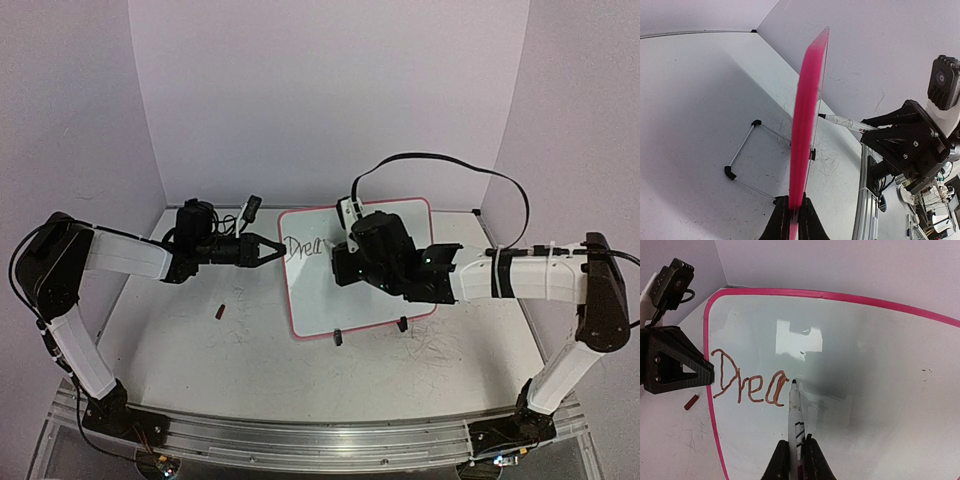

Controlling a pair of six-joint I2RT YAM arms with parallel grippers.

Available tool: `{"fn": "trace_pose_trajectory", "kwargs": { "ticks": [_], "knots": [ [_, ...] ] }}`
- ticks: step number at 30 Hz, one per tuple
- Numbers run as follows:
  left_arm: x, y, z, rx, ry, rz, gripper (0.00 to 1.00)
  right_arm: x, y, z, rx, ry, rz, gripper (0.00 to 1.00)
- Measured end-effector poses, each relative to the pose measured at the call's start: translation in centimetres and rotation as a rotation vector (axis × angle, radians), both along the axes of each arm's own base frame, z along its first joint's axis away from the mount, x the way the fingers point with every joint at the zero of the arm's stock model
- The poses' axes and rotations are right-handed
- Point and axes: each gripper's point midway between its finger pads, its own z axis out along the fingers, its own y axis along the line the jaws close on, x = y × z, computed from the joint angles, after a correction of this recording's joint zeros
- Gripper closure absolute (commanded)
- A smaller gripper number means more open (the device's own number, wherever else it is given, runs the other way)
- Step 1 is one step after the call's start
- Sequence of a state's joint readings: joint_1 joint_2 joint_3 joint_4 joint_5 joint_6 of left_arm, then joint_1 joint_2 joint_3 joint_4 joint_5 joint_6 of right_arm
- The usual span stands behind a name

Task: Write a sentence on the whiteboard

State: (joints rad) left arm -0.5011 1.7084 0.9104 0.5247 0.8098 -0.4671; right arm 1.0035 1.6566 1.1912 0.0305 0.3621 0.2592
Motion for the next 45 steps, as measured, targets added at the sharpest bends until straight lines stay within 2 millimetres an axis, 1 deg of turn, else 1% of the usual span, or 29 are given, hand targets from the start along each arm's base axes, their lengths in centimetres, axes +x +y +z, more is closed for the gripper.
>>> {"fn": "trace_pose_trajectory", "kwargs": {
  "ticks": [4,17,29,45],
  "knots": [
    [0.0,0.0,0.0,0.0,0.001,0.0,1.0,0.0,0.1,-0.4,-0.007,0.004,-0.001,1.0],
    [0.0,0.0,0.0,0.001,0.001,0.001,1.0,0.0,0.0,-0.8,-0.001,0.015,-0.005,1.0],
    [0.0,0.0,0.0,0.001,0.001,0.002,1.0,-1.0,-0.3,-2.2,0.011,0.05,0.0,1.0],
    [0.0,0.0,0.0,0.001,0.001,0.001,1.0,-1.1,-0.4,-2.2,0.014,0.052,-0.002,1.0]
  ]
}}
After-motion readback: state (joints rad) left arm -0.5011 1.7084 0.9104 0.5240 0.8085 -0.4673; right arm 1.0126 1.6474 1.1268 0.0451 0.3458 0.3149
